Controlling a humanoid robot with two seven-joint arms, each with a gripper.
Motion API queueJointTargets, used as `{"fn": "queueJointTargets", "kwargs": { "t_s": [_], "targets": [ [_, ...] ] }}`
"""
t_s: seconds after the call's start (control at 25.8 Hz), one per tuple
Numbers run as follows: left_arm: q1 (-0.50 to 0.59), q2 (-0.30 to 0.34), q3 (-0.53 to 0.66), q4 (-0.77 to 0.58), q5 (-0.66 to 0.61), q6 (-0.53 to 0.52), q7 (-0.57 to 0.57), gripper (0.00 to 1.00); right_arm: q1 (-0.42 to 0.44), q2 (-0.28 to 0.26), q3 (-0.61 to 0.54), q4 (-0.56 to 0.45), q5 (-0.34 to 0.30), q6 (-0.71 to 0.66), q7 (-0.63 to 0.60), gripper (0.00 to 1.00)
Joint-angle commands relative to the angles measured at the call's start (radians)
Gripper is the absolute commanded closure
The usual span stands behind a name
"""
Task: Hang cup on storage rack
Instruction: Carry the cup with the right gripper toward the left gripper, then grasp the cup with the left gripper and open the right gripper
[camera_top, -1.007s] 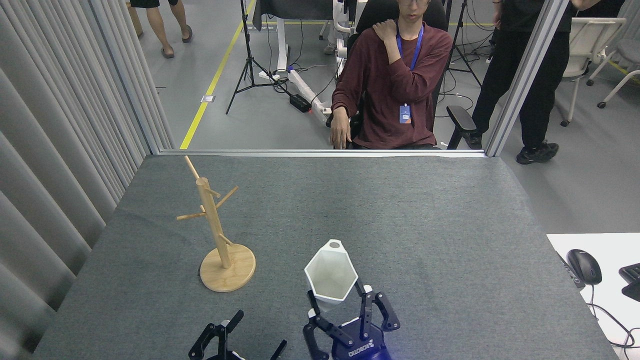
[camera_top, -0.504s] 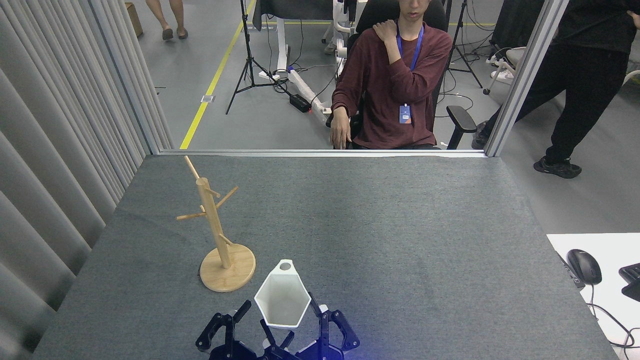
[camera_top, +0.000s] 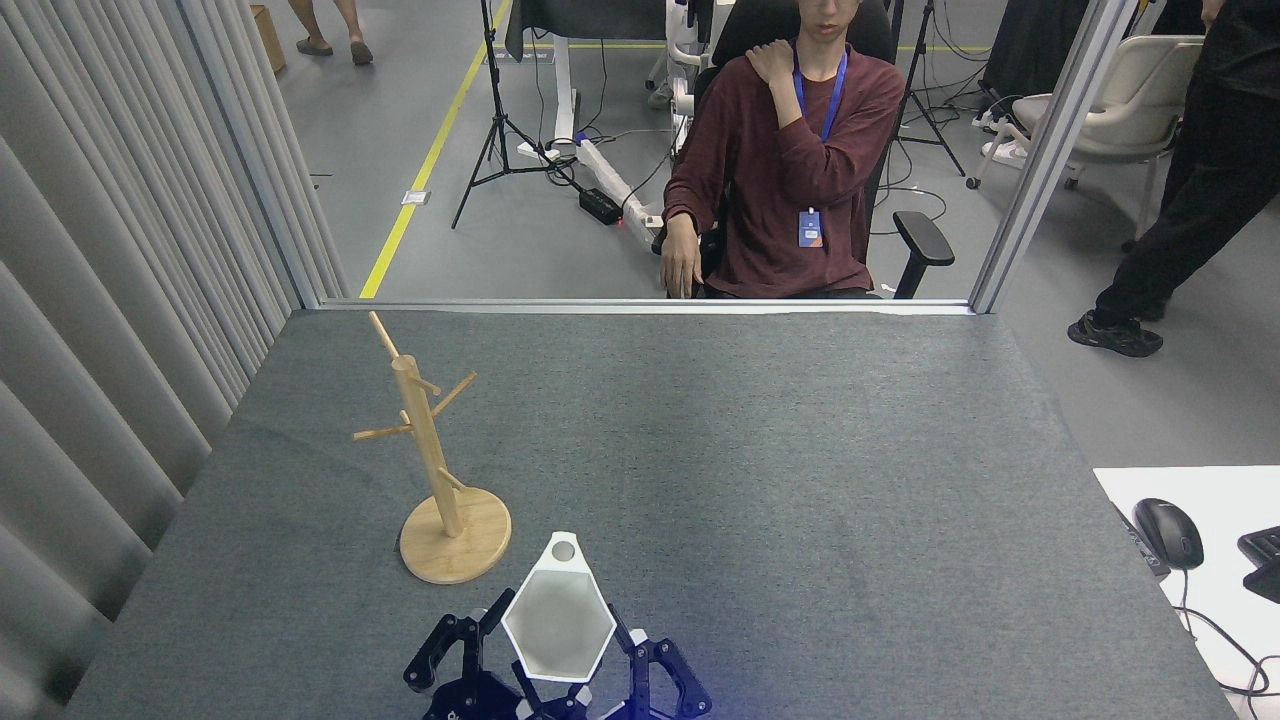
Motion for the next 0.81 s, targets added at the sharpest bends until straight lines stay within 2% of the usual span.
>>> {"fn": "queueJointTargets", "kwargs": {
  "t_s": [0.0, 0.15, 0.23, 0.39, 0.54, 0.66, 0.77],
  "targets": [
    [0.008, 0.0, -0.002, -0.001, 0.0, -0.014, 0.0, 0.0, -0.001, 0.001, 0.0, 0.001, -0.001, 0.001, -0.002, 0.44],
    [0.006, -0.001, -0.026, 0.0, -0.003, -0.008, 0.003, 0.02, -0.001, 0.003, 0.005, 0.001, -0.001, 0.001, -0.002, 0.44],
    [0.0, -0.001, -0.028, 0.0, -0.012, -0.005, 0.003, 0.22, -0.001, 0.003, 0.012, 0.001, -0.001, 0.002, -0.002, 0.43],
    [-0.007, -0.001, -0.029, 0.0, -0.014, -0.005, 0.009, 0.49, -0.001, 0.001, 0.025, 0.011, -0.001, 0.008, -0.002, 0.43],
    [-0.007, -0.001, -0.028, -0.001, -0.014, -0.005, 0.015, 0.5, -0.001, 0.001, 0.035, 0.012, -0.001, 0.008, -0.004, 0.43],
    [-0.007, -0.001, -0.028, 0.0, -0.014, -0.005, 0.016, 0.63, -0.001, 0.001, 0.038, 0.011, -0.001, 0.008, -0.004, 0.43],
    [-0.007, -0.001, -0.028, -0.001, -0.014, -0.006, 0.016, 0.7, -0.001, 0.001, 0.038, 0.011, 0.001, 0.008, -0.004, 0.43]
  ]
}}
